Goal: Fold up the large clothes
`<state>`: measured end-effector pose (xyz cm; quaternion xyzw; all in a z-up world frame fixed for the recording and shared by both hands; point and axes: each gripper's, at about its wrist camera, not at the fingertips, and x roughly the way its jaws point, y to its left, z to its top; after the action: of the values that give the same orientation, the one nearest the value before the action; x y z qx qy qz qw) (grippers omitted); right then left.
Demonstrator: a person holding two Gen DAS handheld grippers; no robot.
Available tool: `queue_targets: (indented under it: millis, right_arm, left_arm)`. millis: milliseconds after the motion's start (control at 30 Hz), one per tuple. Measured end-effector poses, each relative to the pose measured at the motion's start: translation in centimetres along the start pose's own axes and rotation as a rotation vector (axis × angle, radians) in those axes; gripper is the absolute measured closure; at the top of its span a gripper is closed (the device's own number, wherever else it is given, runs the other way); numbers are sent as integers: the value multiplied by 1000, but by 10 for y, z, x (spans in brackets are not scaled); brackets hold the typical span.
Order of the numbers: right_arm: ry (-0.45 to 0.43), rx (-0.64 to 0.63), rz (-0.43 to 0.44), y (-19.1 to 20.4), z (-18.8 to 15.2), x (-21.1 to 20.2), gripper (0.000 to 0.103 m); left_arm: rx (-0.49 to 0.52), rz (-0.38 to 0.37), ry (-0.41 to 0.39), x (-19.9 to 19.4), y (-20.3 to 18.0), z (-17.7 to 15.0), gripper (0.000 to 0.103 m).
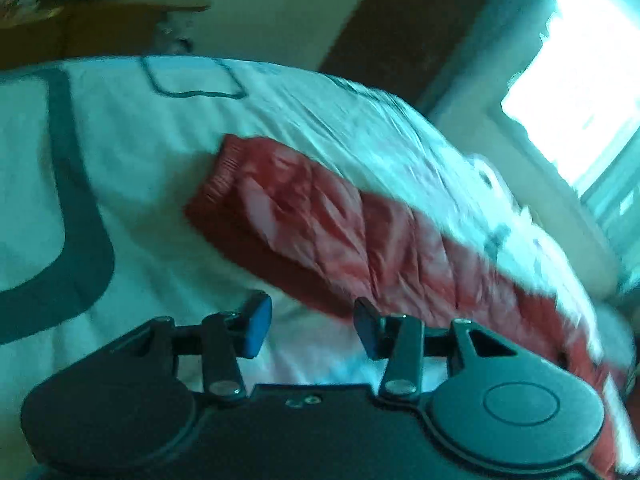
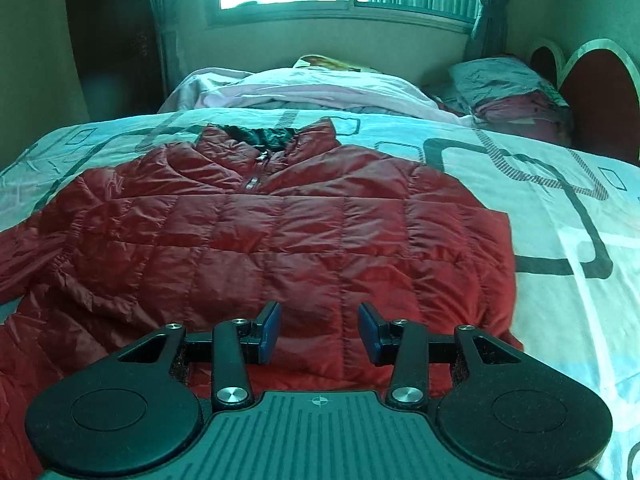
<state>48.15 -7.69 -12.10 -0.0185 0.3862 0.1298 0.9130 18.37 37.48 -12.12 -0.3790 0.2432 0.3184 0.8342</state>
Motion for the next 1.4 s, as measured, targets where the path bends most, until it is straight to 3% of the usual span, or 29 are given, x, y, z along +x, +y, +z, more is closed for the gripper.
queue_targets:
  millis: [100, 167, 200, 233, 267, 333, 433, 500, 700, 867, 1033, 1300, 1400]
  right_arm:
    - [6, 4, -23, 0, 2, 3, 57]
    - [0, 7, -37, -1, 4, 3, 44]
    - [-2, 9, -41, -2, 5, 3, 44]
    - [-5, 11, -42, -3, 5, 3, 44]
    - [-8, 16, -43, -5, 5, 3, 44]
    - [-9, 26, -48, -7, 6, 3, 44]
    - [-16, 39, -57, -11, 7, 1, 44]
    - [-22, 50, -60, -14, 7, 0, 44]
    - [-33, 104, -68, -33, 5, -2, 44]
    - [-52, 153, -69, -53, 2, -11, 44]
    - [-73, 207, -71, -80, 0, -22, 44]
    - [-92, 301, -81, -130, -13, -38, 44]
    - [-92, 339, -87, -150, -18, -42, 44]
  left_arm:
    - [-182, -59, -45, 4, 23, 7, 55]
    - [-273, -86, -63, 10, 33, 12, 57]
    - [-295, -98, -69, 14, 36, 14, 58]
    - [-312, -113, -77, 17, 38, 17, 64]
    - [-318, -131, -84, 21, 40, 20, 86]
    - [-308, -173, -108, 23, 39, 26, 97]
    - [-186, -207, -173, 15, 12, 34, 100]
    - [-96, -246, -165, 14, -16, 35, 100]
    - [223, -386, -56, 24, -132, 3, 100]
    - [466, -464, 84, 41, -229, -56, 100]
    - [644, -554, 200, 48, -312, -122, 100]
    - [847, -647, 333, 52, -399, -227, 100]
    - [900, -663, 364, 35, -418, -264, 100]
